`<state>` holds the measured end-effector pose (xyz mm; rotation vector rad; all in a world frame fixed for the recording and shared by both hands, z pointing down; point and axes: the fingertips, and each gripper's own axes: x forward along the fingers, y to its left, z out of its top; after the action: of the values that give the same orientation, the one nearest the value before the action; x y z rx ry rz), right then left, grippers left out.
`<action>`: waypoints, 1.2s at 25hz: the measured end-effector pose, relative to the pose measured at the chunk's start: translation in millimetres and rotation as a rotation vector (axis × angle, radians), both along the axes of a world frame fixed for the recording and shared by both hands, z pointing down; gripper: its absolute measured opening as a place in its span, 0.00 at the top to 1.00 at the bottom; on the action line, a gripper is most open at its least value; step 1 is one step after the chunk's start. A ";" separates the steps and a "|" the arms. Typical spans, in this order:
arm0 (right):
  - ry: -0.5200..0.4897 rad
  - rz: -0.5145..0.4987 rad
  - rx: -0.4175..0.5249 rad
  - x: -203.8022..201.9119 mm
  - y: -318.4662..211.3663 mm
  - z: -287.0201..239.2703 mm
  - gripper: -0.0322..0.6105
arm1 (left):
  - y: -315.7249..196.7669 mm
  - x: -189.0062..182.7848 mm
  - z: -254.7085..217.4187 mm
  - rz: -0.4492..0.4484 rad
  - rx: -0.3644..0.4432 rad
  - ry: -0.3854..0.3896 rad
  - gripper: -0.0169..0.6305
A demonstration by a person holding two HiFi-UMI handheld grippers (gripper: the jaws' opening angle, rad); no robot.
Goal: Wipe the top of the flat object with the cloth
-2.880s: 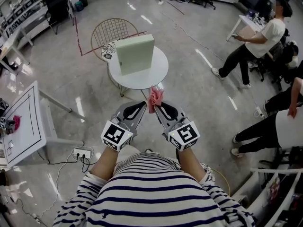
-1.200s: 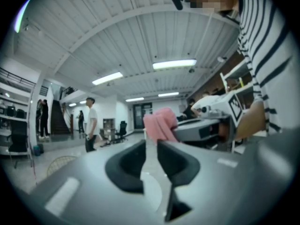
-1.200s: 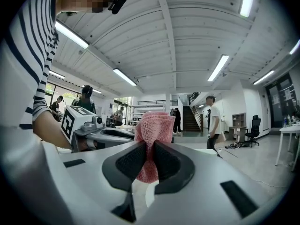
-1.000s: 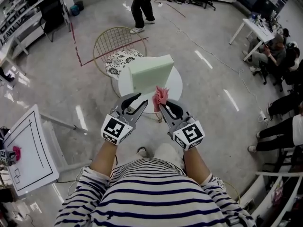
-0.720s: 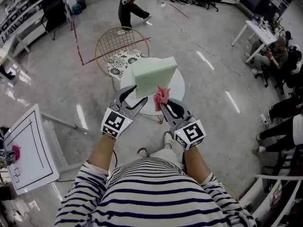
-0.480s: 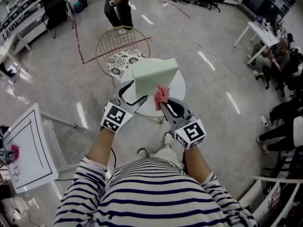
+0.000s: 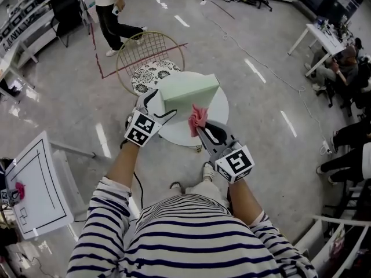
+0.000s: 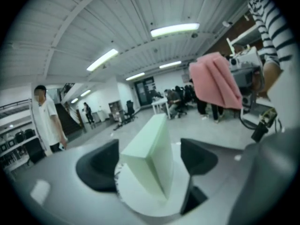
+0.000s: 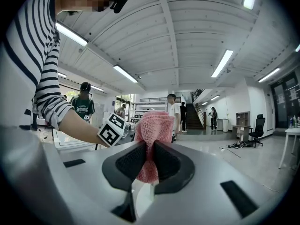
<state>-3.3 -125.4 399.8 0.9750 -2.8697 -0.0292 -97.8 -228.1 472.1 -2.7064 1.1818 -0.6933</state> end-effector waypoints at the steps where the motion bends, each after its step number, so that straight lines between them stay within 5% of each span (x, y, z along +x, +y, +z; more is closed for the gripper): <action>1: 0.000 -0.001 -0.004 0.8 -1.4 1.0 0.87 | -5.5 -0.8 4.1 -0.001 -0.010 -0.010 0.35; 24: 0.000 0.013 -0.040 16.4 -3.8 11.2 0.87 | -54.2 7.0 45.7 0.055 -0.154 -0.095 0.35; 30: -0.002 0.033 -0.039 22.8 -3.0 11.8 0.87 | -46.7 11.7 43.5 0.063 -0.157 -0.075 0.45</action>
<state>19.6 -128.5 411.6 1.0153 -2.8444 0.0308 -86.1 -274.8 515.6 -2.8013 1.0631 -0.9053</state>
